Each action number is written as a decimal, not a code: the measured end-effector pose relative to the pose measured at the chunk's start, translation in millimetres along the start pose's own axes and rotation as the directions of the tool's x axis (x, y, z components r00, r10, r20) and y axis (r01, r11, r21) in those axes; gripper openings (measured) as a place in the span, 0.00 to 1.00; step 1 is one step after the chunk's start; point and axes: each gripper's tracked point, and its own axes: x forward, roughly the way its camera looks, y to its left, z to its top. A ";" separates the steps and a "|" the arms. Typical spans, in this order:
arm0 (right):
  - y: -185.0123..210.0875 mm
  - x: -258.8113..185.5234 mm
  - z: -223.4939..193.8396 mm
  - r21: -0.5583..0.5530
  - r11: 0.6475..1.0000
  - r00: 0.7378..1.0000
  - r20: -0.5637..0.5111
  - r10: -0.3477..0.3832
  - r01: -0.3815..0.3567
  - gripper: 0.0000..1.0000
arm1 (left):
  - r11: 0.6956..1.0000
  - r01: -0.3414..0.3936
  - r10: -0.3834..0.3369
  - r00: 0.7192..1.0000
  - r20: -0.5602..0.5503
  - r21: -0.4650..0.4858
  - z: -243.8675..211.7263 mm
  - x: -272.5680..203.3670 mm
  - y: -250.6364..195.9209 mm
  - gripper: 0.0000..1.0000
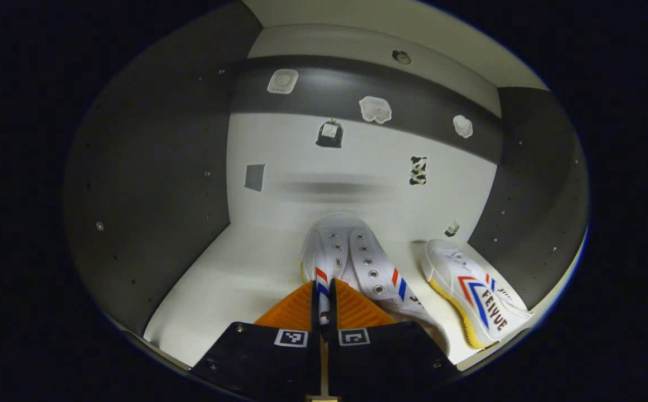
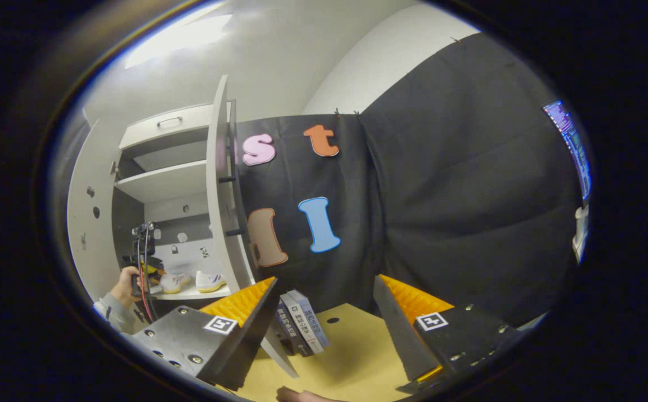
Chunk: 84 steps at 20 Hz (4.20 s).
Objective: Grab one shoe with the right hand and put it into the shoe cabinet, grab the other shoe with the left hand and put it into the shoe cabinet; then close the right door with the right hand and the left door with the left hand.
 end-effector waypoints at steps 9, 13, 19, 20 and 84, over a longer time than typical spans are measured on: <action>-8.0 -0.7 -13.7 -0.055 0.998 1.000 -0.016 0.002 -0.003 1.00 | 0.997 0.058 -0.055 0.997 0.056 -0.058 7.6 4.3 -3.4 0.49; -10.0 3.7 -17.3 -0.101 0.995 1.000 -0.028 0.010 -0.013 1.00 | 1.000 -0.023 0.023 0.996 0.088 -0.006 15.6 -8.3 7.5 0.71; -58.4 43.4 -18.0 -0.172 0.985 0.997 -0.079 -0.019 0.005 1.00 | 0.990 -0.069 0.045 0.981 0.187 0.124 31.9 -53.4 -5.8 0.76; -69.0 51.4 -17.5 -0.189 0.982 0.995 -0.088 -0.040 0.023 1.00 | 0.988 -0.070 0.043 0.980 0.195 0.138 31.8 -64.8 -8.6 0.76; 294.5 65.9 -10.5 -0.182 0.843 0.854 -0.243 0.460 -0.506 0.98 | 0.987 -0.003 -0.068 0.895 0.441 0.158 -55.2 -488.2 198.7 0.93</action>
